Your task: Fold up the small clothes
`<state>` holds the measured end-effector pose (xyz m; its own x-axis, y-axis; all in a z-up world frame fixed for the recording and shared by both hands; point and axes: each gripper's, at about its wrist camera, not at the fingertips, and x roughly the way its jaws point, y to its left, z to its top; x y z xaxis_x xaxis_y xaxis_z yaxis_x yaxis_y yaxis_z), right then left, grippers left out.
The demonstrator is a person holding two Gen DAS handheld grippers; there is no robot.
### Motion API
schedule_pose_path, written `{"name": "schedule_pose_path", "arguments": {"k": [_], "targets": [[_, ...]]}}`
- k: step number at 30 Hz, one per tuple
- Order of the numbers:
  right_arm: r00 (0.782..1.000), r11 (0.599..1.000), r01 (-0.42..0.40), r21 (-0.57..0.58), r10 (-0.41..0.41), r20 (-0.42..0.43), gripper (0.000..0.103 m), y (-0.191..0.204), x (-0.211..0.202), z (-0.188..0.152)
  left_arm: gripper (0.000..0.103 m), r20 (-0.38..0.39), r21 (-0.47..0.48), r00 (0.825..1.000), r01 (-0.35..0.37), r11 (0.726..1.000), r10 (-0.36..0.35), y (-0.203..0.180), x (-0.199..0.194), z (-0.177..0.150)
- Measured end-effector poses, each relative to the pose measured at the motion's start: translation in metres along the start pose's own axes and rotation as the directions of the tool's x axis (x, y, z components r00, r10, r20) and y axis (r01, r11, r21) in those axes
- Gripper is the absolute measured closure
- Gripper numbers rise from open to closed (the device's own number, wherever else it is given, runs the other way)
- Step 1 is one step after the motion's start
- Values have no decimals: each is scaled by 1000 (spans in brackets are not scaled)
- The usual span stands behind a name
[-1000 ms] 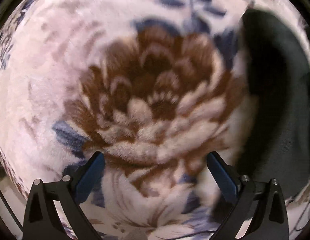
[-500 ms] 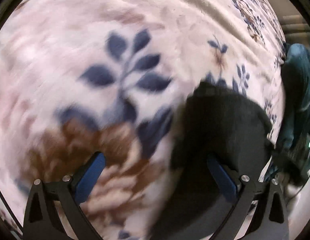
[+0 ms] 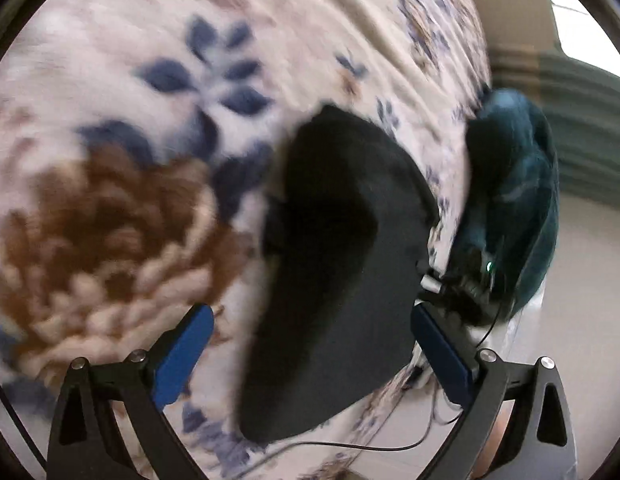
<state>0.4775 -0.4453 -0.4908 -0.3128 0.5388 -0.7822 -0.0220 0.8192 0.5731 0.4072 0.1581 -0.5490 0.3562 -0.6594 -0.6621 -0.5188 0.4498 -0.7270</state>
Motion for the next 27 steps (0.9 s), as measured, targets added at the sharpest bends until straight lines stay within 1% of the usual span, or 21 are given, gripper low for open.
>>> {"name": "schedule_pose_path", "arguments": {"k": [2, 3, 4, 5, 7, 8, 9, 10, 11, 13, 15, 16, 17, 18, 19, 20, 21, 23, 25, 26, 27], "targets": [[997, 997, -71, -2, 71, -17, 21, -3, 1, -1, 2, -14, 62, 1000, -11, 998, 12, -5, 16, -1], [994, 995, -104, 4, 104, -31, 21, -4, 3, -3, 2, -27, 94, 1000, -9, 996, 12, -10, 31, 1], [982, 985, -174, 16, 175, -73, 21, -4, 8, -5, 2, -39, 117, 999, -5, 993, 10, -11, 39, 3], [972, 978, -207, 16, 207, -114, 21, -3, 14, -8, 2, -49, 137, 999, -7, 991, 13, -16, 48, 5], [969, 983, -179, -40, 169, -180, 21, 5, 31, -17, 2, -54, 176, 996, -59, 983, 69, -27, 60, 11], [965, 982, -182, -52, 168, -203, 21, 7, 38, -20, 2, -46, 179, 995, -79, 981, 89, -26, 52, 8], [966, 983, -173, -53, 160, -202, 21, 7, 41, -21, 2, -26, 164, 997, -72, 984, 77, -29, 43, 11], [968, 985, -165, -47, 153, -198, 20, 8, 42, -20, 2, -5, 159, 997, -70, 985, 72, -30, 33, 10], [969, 986, -161, -35, 151, -195, 21, 7, 40, -20, 2, 48, 150, 996, -80, 985, 74, -32, 18, 15], [980, 989, -142, -34, 136, -146, 21, 7, 26, -23, 2, 116, 125, 992, -71, 990, 56, -26, -4, 23], [990, 992, -111, -61, 105, -91, 21, 5, 8, -33, 2, 151, 75, 988, -42, 996, 30, -21, -8, 42], [991, 992, -114, -54, 110, -71, 23, 1, 2, -38, 6, 171, 71, 985, -31, 997, 18, -22, -6, 52], [991, 991, -127, -37, 125, -41, 25, -5, -6, -45, 18, 183, 77, 983, -38, 996, 23, -23, -1, 59], [991, 991, -129, -27, 128, -22, 27, -9, -13, -49, 47, 192, 87, 980, -60, 994, 42, -29, 7, 68], [993, 993, -115, -15, 115, -5, 37, -14, -18, -54, 67, 188, 102, 981, -72, 992, 52, -34, 12, 74], [995, 995, -96, 1, 96, 7, 51, -19, -22, -59, 69, 184, 119, 981, -89, 989, 66, -39, 19, 79], [997, 997, -73, 21, 72, 15, 55, -26, -26, -66, 77, 201, 137, 977, -106, 985, 77, -45, 22, 82], [998, 998, -48, 43, 47, 29, 56, -37, -35, -76, 83, 220, 162, 970, -139, 977, 101, -45, 21, 95], [999, 996, 2, 93, -7, 51, 56, -53, -48, -89, 88, 222, 124, 971, -121, 985, 91, -32, 6, 101], [997, 991, -6, 130, -4, 73, 56, -60, -55, -93, 87, 220, 108, 972, -103, 989, 77, -27, 0, 101], [995, 985, -30, 170, 12, 102, 56, -70, -66, -103, 82, 207, 96, 977, -69, 993, 48, -25, -8, 102]]}}
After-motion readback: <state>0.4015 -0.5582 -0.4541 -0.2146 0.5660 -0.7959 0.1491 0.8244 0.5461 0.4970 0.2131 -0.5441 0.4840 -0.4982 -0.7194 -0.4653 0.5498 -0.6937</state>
